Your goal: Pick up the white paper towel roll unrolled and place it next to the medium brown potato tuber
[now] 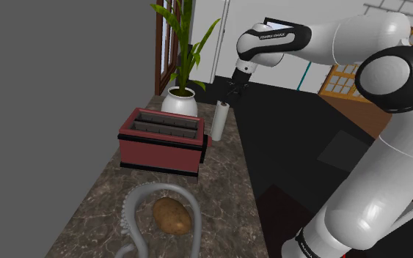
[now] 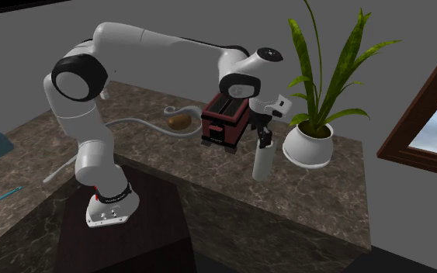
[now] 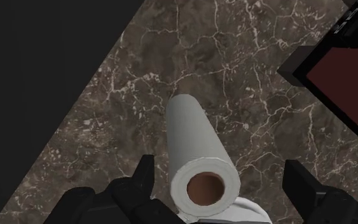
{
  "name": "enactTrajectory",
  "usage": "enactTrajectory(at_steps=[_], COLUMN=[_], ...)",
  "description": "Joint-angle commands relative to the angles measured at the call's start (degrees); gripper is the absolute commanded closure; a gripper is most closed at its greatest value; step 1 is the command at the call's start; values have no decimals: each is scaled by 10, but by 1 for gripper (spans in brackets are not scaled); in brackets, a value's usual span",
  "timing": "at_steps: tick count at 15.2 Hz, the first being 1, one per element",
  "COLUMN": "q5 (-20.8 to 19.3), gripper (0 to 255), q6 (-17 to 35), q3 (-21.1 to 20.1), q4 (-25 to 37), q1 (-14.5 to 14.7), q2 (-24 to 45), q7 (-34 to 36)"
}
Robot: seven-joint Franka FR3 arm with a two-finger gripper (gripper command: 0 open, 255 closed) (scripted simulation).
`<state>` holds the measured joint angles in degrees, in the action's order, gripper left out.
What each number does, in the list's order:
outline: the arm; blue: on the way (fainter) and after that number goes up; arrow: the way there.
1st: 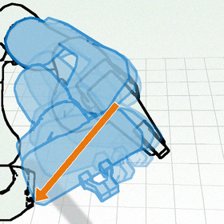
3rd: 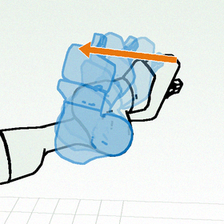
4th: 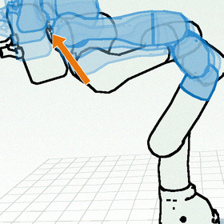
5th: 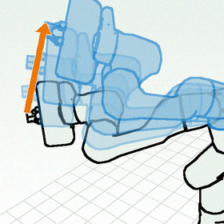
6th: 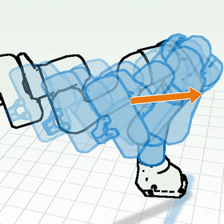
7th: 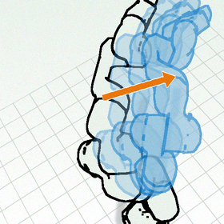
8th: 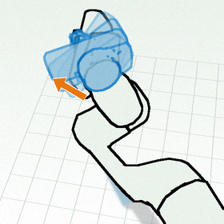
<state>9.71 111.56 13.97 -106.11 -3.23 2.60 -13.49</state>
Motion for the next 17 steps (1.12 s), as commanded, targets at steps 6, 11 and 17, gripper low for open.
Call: enactTrajectory(at_steps=[6,11,17], q5=[13,16,16], gripper=[0,0,255], q6=[36,54,54], q3=[0,-1,-1], q4=[2,-10,-10], q1=[-2,-1,-1], q2=[38,44,44], q7=[-11,-13,-13])
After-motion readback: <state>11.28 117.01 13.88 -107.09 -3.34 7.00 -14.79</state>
